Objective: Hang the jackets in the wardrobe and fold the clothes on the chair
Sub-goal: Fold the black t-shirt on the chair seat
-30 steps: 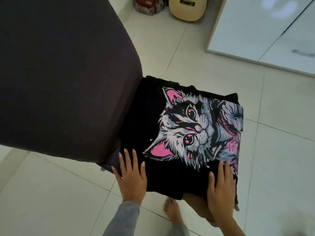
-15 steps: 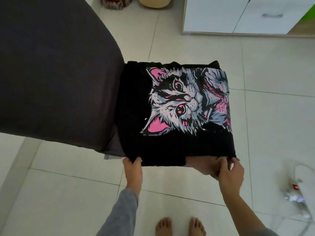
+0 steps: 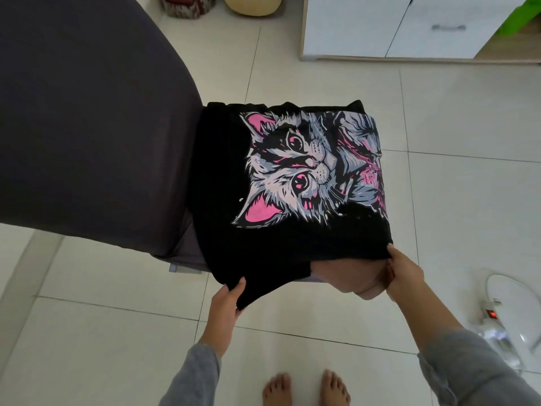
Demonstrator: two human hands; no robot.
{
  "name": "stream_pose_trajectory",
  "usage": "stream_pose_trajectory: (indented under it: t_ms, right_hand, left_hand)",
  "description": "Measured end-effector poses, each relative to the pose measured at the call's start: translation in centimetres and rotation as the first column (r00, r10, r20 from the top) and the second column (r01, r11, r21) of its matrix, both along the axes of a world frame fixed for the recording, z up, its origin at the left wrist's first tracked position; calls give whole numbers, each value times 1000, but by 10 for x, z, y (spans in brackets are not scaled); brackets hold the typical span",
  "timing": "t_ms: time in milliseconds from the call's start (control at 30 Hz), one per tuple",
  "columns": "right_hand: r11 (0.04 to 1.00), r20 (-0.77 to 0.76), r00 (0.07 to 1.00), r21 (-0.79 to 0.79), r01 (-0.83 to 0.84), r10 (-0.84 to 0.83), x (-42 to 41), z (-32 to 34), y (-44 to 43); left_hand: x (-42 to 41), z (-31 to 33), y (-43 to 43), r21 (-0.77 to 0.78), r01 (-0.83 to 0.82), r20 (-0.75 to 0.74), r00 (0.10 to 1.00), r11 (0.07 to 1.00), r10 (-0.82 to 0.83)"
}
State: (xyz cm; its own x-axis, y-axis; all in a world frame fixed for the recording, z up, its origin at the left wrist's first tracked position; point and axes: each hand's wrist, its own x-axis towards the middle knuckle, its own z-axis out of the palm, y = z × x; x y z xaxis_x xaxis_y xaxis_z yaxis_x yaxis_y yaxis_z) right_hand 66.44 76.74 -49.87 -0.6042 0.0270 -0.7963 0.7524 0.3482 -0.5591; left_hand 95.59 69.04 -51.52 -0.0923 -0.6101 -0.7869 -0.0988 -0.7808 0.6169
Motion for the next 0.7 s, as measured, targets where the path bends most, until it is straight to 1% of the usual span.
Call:
stream_pose_trajectory:
  t_ms: [67,167,233,300,400,533,600,700]
  right_hand:
    - [1000,-62,998,26,-7,9,0,1,0]
    - [990,-283,958,144,-7,48,10,6,0]
    - [990,-371,929,137,40,13,18,13,0]
    - [993,-411,910,81,82,-42,22,17,2]
    - [994,-420,901,-23,110,-110,24,20,6]
    - [995,-413,905,-42,90,-100,26,20,10]
    - [991,-375,918,-70,112,-130,25,21,12]
    - [967,-307,924,-185,178,-229,23,24,15]
  left_hand:
    - [0,4,0,-20,-114,-31,993,993,113]
    - [0,11,0,-38,-269,-36,963,962,267]
    - [-1,16,0,-65,-321,-30,947,945,320]
    - [-6,22,-1,-95,-376,-25,926,922,376]
    - [-12,27,-1,-103,-478,-22,878,872,479]
    - [-17,34,4,-84,-589,-24,807,804,589]
    - [-14,38,5,-77,-645,-45,764,760,644]
    - [-7,45,4,-74,-701,-95,713,709,695]
